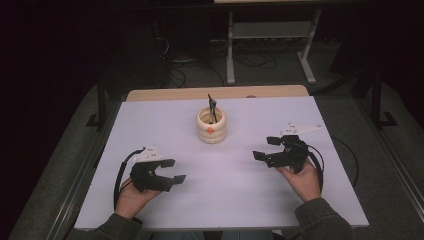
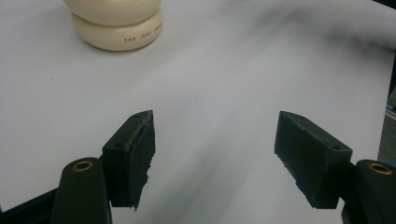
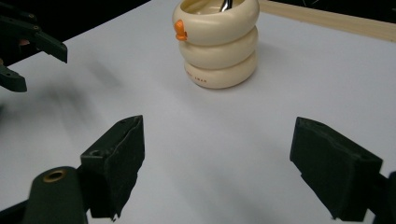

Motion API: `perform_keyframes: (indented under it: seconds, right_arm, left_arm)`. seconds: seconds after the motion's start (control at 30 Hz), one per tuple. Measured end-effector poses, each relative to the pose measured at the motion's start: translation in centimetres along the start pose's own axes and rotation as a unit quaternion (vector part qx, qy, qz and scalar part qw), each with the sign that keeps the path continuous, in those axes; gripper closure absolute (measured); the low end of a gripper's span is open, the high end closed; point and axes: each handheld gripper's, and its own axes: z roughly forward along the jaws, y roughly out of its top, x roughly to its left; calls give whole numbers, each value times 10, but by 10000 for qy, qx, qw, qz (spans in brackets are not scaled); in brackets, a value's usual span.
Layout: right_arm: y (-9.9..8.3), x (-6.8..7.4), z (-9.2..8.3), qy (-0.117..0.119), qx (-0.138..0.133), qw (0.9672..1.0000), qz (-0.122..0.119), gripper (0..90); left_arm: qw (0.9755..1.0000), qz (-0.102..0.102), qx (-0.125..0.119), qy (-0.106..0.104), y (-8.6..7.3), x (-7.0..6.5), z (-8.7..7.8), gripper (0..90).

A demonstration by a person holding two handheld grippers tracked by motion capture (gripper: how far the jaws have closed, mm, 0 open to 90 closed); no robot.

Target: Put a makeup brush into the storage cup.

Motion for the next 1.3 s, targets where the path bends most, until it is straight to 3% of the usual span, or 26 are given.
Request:
perform_keyframes:
  seconds: [0.73,0.97,1.3]
  right_arm:
    - [-34,-5,-18,-109,3,9995,282,167]
    - [-43,-7,-24,-91,-19,9994,322,164]
    - [-62,-4,-35,-202,-95,9987,453,137]
  left_arm:
    - [10000,-34,39,6,-6,-2,1,269]
    - [10000,30,51,5,-8,-4,1,253]
    - [9995,251,7,186,-22,-10,-3,204]
